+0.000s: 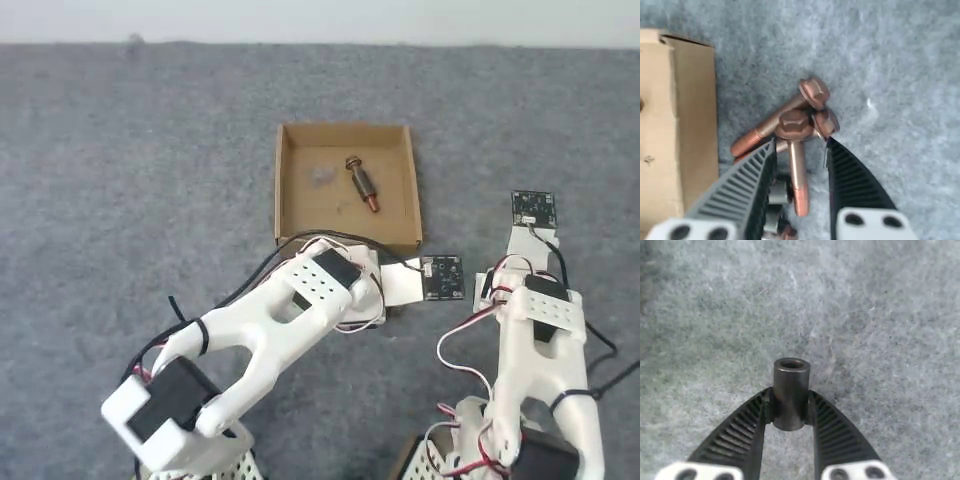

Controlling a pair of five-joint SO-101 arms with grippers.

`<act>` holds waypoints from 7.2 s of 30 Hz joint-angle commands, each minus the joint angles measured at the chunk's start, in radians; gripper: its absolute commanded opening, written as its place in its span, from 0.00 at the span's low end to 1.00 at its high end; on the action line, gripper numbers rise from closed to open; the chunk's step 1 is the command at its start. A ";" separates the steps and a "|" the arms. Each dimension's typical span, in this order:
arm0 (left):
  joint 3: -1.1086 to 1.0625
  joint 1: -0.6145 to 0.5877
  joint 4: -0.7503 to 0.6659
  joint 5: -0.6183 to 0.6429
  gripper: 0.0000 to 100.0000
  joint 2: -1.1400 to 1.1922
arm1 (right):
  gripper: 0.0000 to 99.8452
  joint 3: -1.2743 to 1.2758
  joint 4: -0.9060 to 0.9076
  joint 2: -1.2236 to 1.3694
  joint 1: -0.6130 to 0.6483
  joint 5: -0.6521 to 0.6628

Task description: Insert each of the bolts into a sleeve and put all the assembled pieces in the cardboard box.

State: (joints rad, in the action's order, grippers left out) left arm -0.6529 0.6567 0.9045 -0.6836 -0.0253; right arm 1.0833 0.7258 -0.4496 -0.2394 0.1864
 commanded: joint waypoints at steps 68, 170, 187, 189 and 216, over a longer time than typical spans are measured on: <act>0.234 -0.064 -0.017 0.204 0.08 0.183 | 0.01 -0.005 -0.036 -0.047 0.013 0.000; -0.786 -0.914 -0.344 0.822 0.01 -1.197 | 0.01 0.000 -1.451 0.269 0.466 -0.135; -0.806 -0.914 -0.400 0.821 0.01 -1.197 | 0.01 0.304 -2.219 0.538 0.638 -0.127; -0.806 -0.914 -0.400 0.821 0.01 -1.197 | 0.01 0.361 -2.278 0.538 0.656 -0.127; -0.828 -0.855 -0.608 0.845 0.01 -1.198 | 0.01 0.588 -2.425 0.549 0.862 -0.133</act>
State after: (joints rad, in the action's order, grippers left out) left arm -1.4998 -0.2562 0.4166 0.1373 -1.1884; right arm 1.6494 -1.6771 0.0951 0.6168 0.0391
